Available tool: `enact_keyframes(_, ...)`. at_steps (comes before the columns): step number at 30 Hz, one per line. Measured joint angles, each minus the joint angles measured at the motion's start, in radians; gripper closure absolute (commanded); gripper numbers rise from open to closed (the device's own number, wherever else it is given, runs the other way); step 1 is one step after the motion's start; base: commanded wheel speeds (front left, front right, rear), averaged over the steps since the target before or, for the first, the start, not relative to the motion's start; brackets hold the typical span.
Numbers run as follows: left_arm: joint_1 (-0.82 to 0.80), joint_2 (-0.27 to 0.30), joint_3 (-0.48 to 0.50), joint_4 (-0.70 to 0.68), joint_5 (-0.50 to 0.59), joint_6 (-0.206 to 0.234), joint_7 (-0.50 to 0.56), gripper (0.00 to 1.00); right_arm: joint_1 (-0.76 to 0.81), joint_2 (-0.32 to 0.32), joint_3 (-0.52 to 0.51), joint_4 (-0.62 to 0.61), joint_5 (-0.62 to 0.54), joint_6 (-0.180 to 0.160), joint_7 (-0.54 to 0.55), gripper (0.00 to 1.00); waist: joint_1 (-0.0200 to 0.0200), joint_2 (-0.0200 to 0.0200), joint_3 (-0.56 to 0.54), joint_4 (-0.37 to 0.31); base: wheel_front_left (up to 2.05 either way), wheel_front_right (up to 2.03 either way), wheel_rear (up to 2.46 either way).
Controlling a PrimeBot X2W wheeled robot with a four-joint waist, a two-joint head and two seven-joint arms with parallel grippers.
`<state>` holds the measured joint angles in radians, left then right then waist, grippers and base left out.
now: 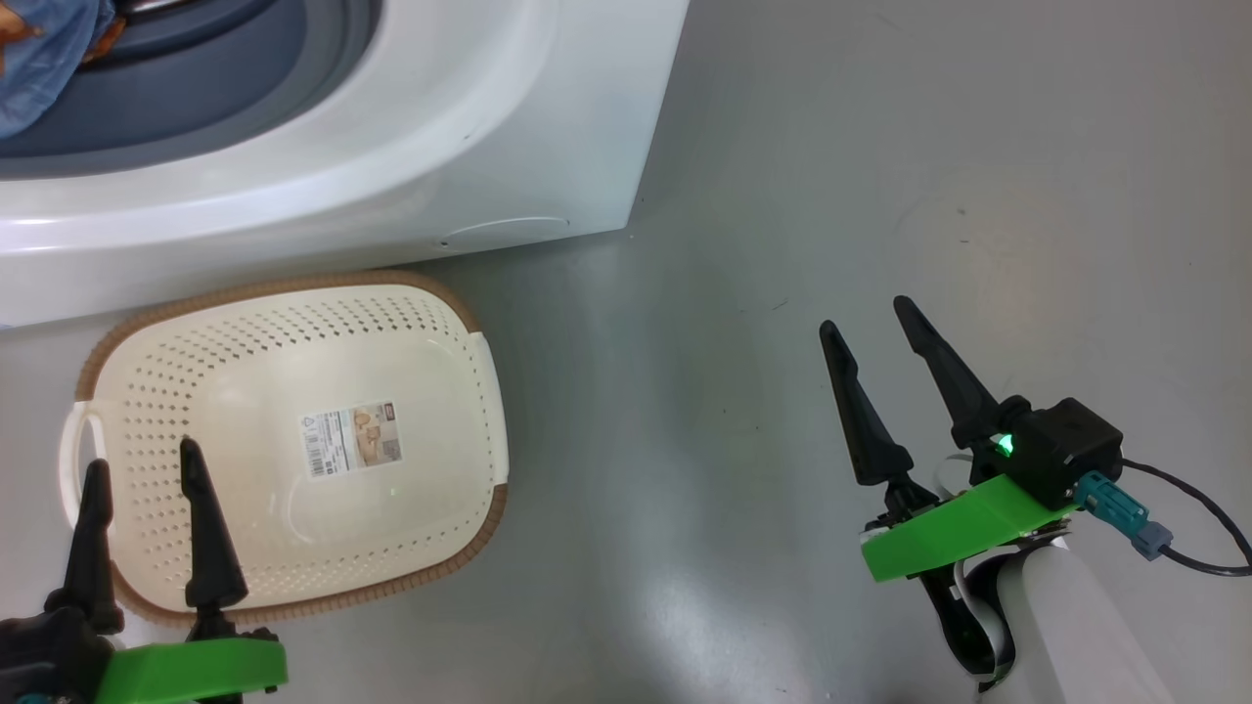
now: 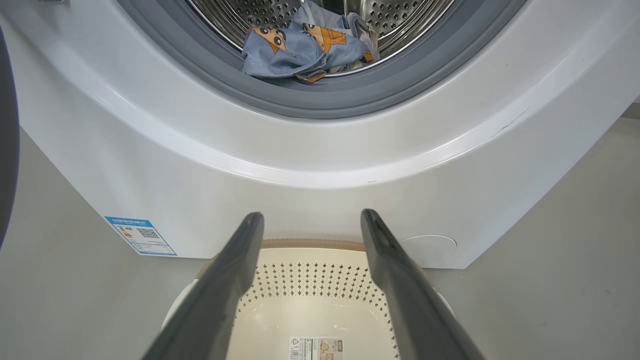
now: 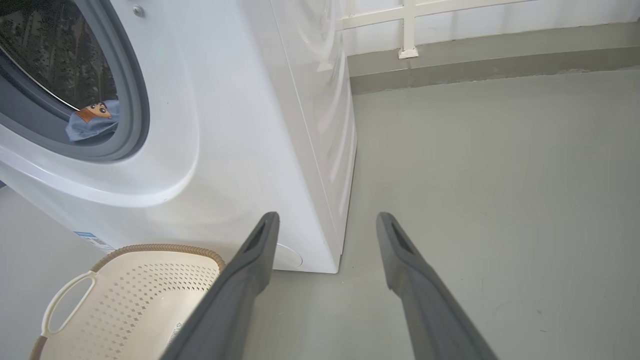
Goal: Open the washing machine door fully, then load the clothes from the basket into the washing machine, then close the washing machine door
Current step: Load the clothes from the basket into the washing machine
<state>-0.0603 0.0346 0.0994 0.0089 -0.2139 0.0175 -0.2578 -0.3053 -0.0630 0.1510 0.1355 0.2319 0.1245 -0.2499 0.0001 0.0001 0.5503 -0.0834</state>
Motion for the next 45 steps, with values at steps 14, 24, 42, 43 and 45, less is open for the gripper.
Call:
enact_keyframes(14,-0.172,0.004,0.054,0.013,0.031,-0.032,0.0,0.0,0.01,0.0,0.004,0.0,0.0,0.0,0.0,0.0,-0.0001,0.0,0.002,-0.002,0.0,0.0,0.0)
enact_keyframes(24,-0.406,0.044,0.047,0.129,0.081,-0.059,0.0,0.0,0.009,0.001,0.005,0.005,0.009,0.0,0.0,0.0,0.0,0.0,0.01,-0.015,0.0,0.0,0.0)
enact_keyframes(42,-0.851,0.196,0.013,0.547,0.165,-0.043,0.192,0.0,-0.004,0.003,0.025,0.009,0.018,0.0,0.0,0.0,0.0,0.0,0.043,-0.061,0.0,0.0,0.0)
enact_keyframes(43,-0.868,0.2,0.012,0.568,0.167,-0.038,0.212,0.0,-0.004,0.004,0.026,0.009,0.018,0.0,0.0,0.0,-0.0001,0.0,0.046,-0.063,0.0,0.0,0.0)
enact_keyframes(45,-0.901,0.21,0.007,0.613,0.174,-0.029,0.262,0.0,-0.004,0.005,0.028,0.009,0.021,0.0,0.0,0.0,-0.0001,0.0,0.053,-0.067,0.0,0.0,0.0)
